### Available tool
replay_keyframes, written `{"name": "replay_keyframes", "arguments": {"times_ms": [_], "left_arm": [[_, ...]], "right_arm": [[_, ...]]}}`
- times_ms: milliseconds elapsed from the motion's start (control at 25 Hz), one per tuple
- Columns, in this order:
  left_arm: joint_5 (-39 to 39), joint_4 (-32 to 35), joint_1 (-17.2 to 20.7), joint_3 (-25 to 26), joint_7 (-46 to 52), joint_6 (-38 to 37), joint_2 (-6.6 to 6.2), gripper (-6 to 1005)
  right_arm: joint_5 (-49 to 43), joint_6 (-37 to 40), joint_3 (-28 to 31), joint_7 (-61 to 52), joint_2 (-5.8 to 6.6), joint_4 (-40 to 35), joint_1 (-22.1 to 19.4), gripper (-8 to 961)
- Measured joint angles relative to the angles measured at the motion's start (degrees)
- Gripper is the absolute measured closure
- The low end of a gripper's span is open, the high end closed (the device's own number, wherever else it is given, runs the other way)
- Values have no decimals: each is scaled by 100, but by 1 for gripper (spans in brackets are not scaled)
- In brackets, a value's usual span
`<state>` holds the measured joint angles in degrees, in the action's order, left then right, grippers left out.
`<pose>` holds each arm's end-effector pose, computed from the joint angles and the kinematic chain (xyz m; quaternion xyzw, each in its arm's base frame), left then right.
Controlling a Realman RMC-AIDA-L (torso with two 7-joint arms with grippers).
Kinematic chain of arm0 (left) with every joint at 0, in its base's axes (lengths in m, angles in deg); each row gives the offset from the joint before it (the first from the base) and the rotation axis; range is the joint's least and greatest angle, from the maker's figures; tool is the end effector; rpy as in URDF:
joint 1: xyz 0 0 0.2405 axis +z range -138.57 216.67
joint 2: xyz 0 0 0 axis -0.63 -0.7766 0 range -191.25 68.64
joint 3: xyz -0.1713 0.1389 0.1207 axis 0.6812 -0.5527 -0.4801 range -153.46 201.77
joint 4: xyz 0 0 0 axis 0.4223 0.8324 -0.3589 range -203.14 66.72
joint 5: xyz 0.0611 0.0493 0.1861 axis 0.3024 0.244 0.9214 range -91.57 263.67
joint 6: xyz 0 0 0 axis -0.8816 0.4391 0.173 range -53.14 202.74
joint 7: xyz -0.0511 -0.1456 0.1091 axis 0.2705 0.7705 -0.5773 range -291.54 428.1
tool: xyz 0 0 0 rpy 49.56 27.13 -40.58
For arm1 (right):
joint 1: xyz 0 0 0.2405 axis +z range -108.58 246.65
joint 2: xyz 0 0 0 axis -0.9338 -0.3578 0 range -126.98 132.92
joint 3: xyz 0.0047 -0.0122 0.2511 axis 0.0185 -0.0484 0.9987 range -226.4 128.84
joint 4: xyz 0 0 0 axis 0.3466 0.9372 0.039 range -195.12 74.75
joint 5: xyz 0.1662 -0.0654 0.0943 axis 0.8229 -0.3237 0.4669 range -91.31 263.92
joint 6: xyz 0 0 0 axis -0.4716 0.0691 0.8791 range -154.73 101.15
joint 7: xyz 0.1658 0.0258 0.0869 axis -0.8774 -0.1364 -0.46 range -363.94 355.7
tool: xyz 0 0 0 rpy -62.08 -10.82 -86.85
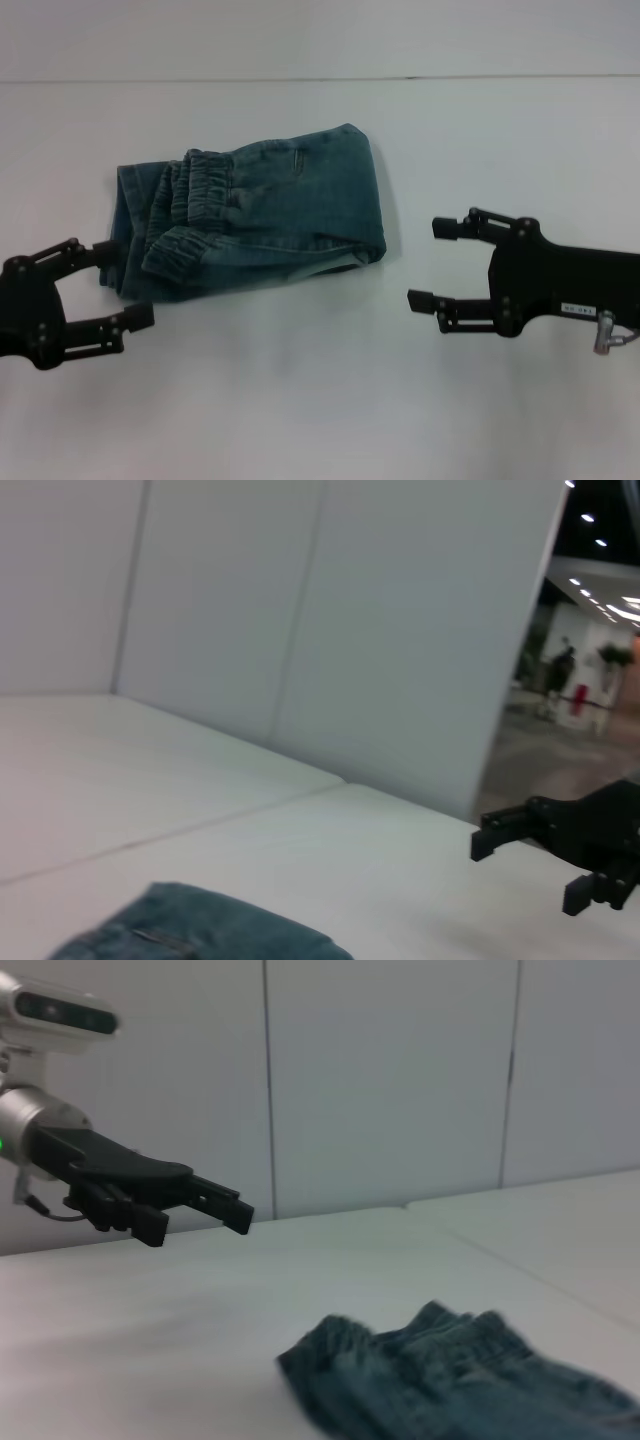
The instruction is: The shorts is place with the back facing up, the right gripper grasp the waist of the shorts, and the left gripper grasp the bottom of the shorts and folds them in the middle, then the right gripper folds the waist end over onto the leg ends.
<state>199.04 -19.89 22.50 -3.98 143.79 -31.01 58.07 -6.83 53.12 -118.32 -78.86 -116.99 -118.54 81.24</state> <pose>-0.2770 0.2683 0.0233 -0.9139 -0.2131 -0.2952 0.1796 0.2206 0.3008 -0.0429 -0.9508 0.1055 0.2342 0.1732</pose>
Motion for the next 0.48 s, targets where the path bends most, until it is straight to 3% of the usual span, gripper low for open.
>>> {"name": "replay_keyframes", "arguments": {"times_ms": [480], "left_arm": [[166,-97,-59,-55,-72,42,43,78]], "right_arm": [[24,102,346,623,-8,546,20,32]]}}
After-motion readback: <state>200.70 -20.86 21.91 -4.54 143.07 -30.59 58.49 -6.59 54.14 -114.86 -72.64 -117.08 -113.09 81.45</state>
